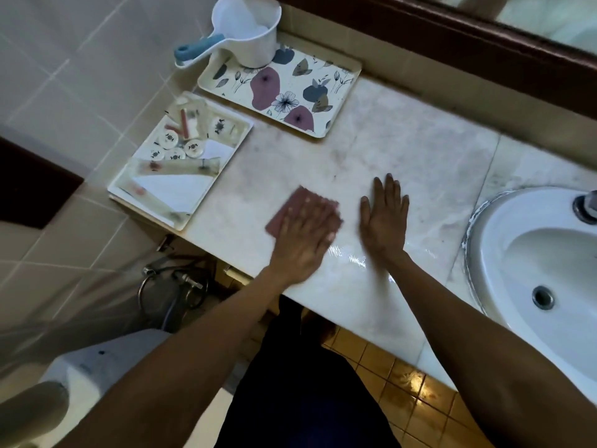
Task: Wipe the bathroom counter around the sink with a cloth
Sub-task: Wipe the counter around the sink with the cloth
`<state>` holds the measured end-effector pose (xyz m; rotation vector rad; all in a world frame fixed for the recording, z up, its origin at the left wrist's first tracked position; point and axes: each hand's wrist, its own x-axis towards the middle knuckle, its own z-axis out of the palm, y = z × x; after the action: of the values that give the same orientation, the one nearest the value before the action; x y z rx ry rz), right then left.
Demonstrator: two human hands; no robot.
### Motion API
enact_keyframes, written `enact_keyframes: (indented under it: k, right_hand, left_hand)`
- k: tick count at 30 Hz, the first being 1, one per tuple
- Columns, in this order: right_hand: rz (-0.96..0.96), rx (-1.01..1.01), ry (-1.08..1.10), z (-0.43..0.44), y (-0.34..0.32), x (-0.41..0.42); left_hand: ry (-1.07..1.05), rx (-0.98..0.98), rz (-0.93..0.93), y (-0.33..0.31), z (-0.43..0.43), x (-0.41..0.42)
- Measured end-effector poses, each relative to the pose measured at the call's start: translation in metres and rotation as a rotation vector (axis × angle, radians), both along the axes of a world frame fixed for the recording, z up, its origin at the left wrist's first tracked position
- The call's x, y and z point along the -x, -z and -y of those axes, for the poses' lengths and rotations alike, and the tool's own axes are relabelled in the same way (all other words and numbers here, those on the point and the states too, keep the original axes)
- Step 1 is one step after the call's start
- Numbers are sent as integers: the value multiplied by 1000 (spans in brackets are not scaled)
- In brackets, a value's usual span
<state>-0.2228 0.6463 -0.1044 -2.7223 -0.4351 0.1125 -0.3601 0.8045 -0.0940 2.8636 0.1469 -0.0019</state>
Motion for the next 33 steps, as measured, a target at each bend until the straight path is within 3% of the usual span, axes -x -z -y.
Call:
enact_keyframes:
  k: [2, 4, 9, 11, 13, 16, 21, 26, 30, 33]
  right_hand:
    - [-1, -4, 8, 0, 0, 1]
    - [0, -7, 11, -1, -1, 1]
    - [-12, -28, 33, -1, -1, 7]
    - [-31, -25, 32, -2, -3, 9]
    - [-48, -14, 32, -2, -5, 8]
    - [-75, 9, 31, -7, -11, 5]
    - [-60, 0, -22, -24, -11, 12]
    - [-52, 6, -5, -50, -8, 29]
    - [-52, -21, 83, -61, -4, 35]
    - [-33, 11, 78, -59, -1, 36]
  left_hand:
    - [204, -42, -27, -2, -9, 40]
    - [268, -73, -19, -6, -42, 61]
    - [-57, -81, -75, -5, -122, 19]
    - [-253, -11, -77, -9, -111, -13]
    - [-306, 17, -31, -11, -80, -31]
    - [-80, 30, 57, -7, -33, -11]
    - [252, -29, -37, -6, -54, 78]
    - [48, -48, -114, -10, -127, 67]
    - [-232, 110, -149, -22, -125, -6]
    - [-283, 131, -135, -16, -116, -17]
